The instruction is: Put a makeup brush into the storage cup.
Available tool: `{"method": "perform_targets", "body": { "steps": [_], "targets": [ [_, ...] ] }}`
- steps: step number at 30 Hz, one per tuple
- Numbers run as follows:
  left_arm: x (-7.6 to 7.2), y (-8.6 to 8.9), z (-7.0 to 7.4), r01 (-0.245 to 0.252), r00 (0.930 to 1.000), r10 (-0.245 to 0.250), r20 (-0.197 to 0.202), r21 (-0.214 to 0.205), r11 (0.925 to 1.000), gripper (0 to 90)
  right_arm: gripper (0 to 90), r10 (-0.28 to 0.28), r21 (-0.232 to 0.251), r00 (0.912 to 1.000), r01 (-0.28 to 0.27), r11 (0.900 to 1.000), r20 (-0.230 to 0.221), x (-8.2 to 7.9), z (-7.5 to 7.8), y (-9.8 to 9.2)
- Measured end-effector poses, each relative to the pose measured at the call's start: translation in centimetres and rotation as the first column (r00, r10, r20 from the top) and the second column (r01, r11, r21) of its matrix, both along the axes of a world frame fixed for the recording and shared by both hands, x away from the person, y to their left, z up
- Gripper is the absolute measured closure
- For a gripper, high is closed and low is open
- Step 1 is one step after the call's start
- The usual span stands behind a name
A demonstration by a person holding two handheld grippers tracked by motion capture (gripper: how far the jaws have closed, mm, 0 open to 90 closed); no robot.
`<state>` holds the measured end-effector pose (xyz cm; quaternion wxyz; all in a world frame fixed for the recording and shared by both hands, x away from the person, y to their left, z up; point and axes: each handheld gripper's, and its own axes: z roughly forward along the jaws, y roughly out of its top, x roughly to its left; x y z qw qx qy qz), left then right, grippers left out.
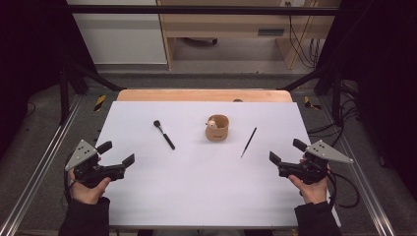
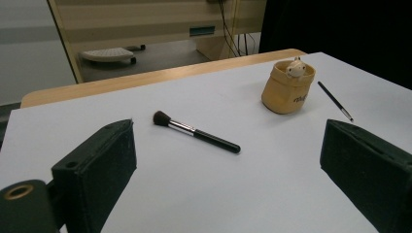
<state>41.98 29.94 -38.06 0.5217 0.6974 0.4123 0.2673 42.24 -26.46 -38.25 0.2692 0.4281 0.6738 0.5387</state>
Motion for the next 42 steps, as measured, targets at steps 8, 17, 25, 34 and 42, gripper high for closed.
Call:
{"method": "perform_targets", "body": {
  "steps": [8, 17, 25, 34, 42],
  "targets": [
    [0.0, 0.0, -0.1, 0.001, 1.0000, -0.001, -0.004, 0.001, 1.0000, 5.4, 2.9, -0.001, -0.008, 0.9999, 0.001, 1.0000, -0.011, 0.1, -0.2, 0.3],
    [0.1, 0.2, -0.3, -0.003, 1.0000, 0.003, -0.009, -0.001, 1.0000, 5.5, 3.0, 0.007, -0.019, 0.9999, -0.007, 0.9998, -0.014, 0.2, -0.2, 1.0],
    [0.3, 0.0, -0.6, -0.002, 0.9998, 0.002, -0.020, 0.007, 1.0000, 5.6, 3.4, 0.006, -0.030, 0.9993, -0.007, 0.9995, -0.036, 0.6, -0.5, 2.0],
    [0.3, -0.1, -0.8, 0.001, 0.9997, 0.000, -0.026, 0.011, 0.9999, 5.6, 3.8, 0.000, -0.044, 0.9984, -0.002, 0.9990, -0.057, 1.5, -0.7, 3.3],
    [0.3, -0.1, -0.8, 0.003, 0.9997, -0.003, -0.026, 0.007, 1.0000, 5.6, 4.5, -0.005, -0.070, 0.9956, -0.002, 0.9975, -0.094, 3.0, -1.2, 5.6]
  ]
}}
